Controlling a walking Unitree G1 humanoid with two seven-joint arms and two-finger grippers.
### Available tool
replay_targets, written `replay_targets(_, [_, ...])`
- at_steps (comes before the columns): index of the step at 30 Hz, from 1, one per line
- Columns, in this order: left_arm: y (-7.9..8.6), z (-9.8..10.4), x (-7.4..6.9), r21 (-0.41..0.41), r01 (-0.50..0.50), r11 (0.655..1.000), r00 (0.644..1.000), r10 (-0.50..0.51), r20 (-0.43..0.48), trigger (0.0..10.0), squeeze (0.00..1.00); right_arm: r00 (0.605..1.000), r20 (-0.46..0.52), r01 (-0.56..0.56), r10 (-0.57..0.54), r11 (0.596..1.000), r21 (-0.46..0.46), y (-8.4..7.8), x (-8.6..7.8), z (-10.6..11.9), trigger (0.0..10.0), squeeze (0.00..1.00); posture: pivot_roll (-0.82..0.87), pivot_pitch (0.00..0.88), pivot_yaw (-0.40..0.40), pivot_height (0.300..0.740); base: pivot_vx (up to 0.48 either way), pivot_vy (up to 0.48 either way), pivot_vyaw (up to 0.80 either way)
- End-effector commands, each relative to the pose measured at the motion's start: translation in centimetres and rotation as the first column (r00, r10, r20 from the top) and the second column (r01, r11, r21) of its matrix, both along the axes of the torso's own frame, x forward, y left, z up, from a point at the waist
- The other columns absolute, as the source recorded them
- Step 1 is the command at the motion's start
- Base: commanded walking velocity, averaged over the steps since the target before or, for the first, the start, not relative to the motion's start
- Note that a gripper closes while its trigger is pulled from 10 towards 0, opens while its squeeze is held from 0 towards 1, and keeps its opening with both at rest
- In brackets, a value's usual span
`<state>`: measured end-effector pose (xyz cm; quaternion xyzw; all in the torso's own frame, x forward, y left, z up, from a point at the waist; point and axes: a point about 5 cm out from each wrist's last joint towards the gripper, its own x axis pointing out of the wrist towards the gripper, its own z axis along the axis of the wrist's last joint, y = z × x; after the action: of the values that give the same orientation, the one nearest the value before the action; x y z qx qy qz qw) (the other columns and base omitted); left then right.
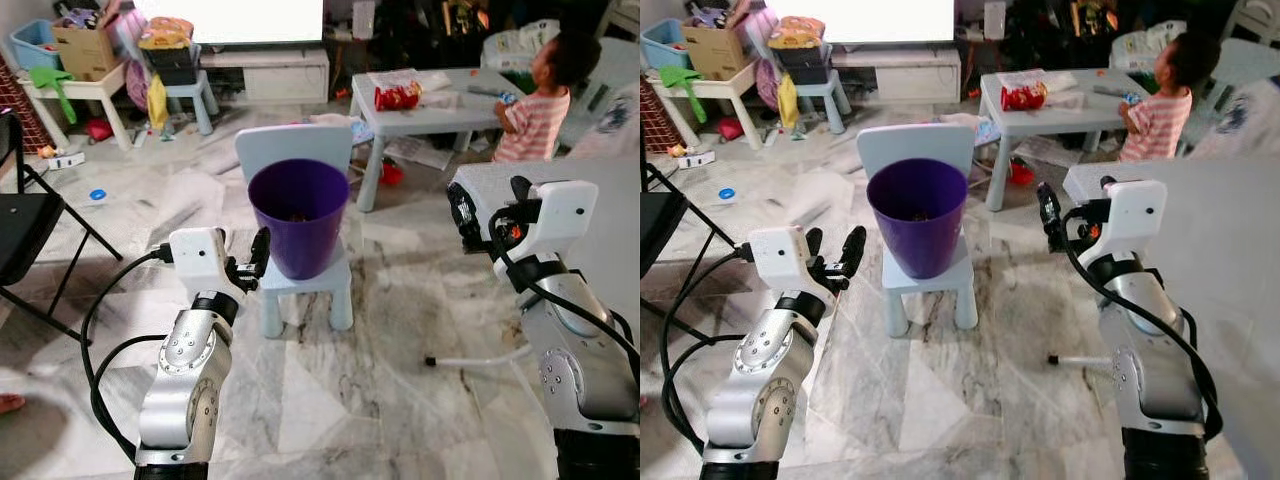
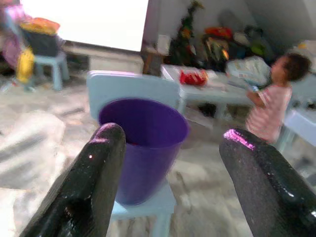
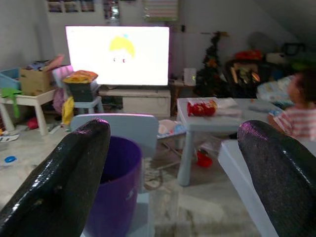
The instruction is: Picking trash to rubbish bin
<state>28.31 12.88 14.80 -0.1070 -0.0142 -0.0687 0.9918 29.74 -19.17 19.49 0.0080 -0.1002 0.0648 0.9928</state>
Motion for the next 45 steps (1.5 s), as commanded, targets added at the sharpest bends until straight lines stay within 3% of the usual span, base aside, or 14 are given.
replay_targets(1, [-0.19,0.05,0.04,0.009,0.014,1.000,1.000,-0.014,0.000,10.0,0.00,1.000,-0.009,0.000,0.000,1.000,0.006,-0.14,0.09,-0.15,10.0,0.00,0.01,0.038,-0.003,0.740,0.000,0.480,0.00])
replay_targets(12, [-0.12,-0.13,0.12,0.017,0.005,1.000,1.000,-0.005,-0.008,10.0,0.00,1.000,-0.008,-0.001,0.001,1.000,0.001,-0.16,0.07,-0.12,10.0,0.00,0.01,0.037,-0.004,0.740,0.000,0.480,0.00])
replay_targets(32, [-0.41,0.24,0.60,0.010,0.010,1.000,1.000,-0.010,0.021,10.0,0.00,1.000,-0.011,0.012,-0.012,1.000,0.007,-0.35,0.20,0.27,10.0,0.00,0.00,0.036,-0.006,0.740,0.000,0.000,0.00])
replay_targets(45, [-0.35,0.56,0.83,0.007,0.038,0.999,0.998,-0.038,0.044,10.0,0.00,1.000,-0.025,0.011,-0.011,1.000,0.004,-0.34,0.11,0.16,10.0,0.00,-0.01,0.044,-0.006,0.740,0.000,0.000,-0.78])
